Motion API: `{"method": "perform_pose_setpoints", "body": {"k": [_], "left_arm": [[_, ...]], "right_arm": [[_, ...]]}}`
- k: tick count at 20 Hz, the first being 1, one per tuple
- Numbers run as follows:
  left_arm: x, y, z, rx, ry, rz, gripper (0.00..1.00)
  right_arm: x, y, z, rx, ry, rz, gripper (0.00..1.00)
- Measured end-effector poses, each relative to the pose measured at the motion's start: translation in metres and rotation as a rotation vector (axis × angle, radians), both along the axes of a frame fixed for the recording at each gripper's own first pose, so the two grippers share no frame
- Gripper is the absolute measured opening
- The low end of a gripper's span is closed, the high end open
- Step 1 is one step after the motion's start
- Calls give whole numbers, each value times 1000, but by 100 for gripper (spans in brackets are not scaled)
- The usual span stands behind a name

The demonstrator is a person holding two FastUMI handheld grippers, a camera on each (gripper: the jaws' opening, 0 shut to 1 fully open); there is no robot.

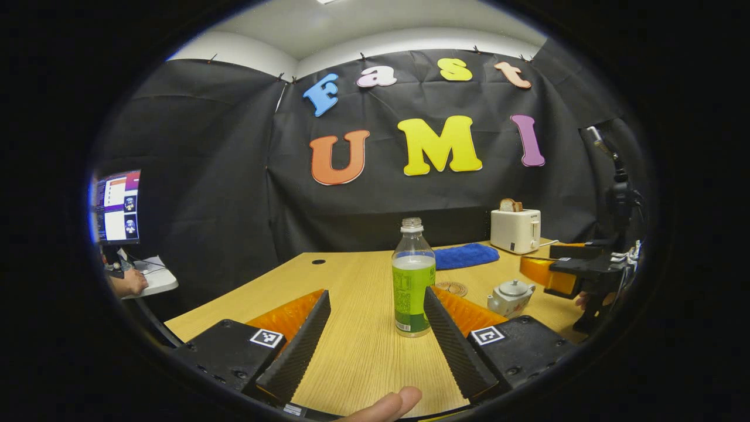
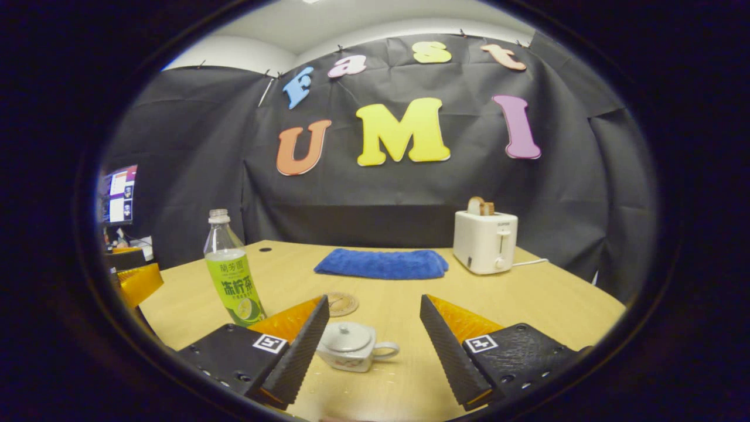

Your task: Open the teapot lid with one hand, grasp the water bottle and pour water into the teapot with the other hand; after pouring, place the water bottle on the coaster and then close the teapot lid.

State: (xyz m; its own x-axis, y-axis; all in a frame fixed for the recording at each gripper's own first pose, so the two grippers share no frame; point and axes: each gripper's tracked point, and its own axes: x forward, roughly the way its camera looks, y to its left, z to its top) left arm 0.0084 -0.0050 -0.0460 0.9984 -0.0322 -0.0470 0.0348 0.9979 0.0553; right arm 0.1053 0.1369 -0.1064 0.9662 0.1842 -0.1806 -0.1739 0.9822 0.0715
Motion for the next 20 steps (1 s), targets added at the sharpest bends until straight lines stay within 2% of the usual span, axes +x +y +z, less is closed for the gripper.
{"method": "perform_pose_setpoints", "body": {"k": [3,5,6,7,9,12,13,15,20], "left_arm": [[3,5,-5,6,7,11,100],[6,6,-9,1,17,7,100],[7,5,-11,-1,20,7,100],[8,6,-13,0,20,8,100],[10,4,-16,-7,22,3,100],[14,-1,-21,-43,29,-21,100],[17,-2,-21,-55,26,-30,100],[22,-6,-20,-73,12,-51,100],[43,-20,-19,-98,-23,-101,100]], "right_arm": [[9,19,-17,0,39,38,75],[15,22,-25,4,62,44,57],[15,22,-25,4,58,51,40],[16,24,-26,-2,45,55,31],[17,27,-27,-8,30,85,7],[17,26,-25,7,35,96,7],[18,26,-24,-6,40,96,1],[15,29,-15,-15,22,112,0],[-1,22,24,64,-25,142,0]]}}
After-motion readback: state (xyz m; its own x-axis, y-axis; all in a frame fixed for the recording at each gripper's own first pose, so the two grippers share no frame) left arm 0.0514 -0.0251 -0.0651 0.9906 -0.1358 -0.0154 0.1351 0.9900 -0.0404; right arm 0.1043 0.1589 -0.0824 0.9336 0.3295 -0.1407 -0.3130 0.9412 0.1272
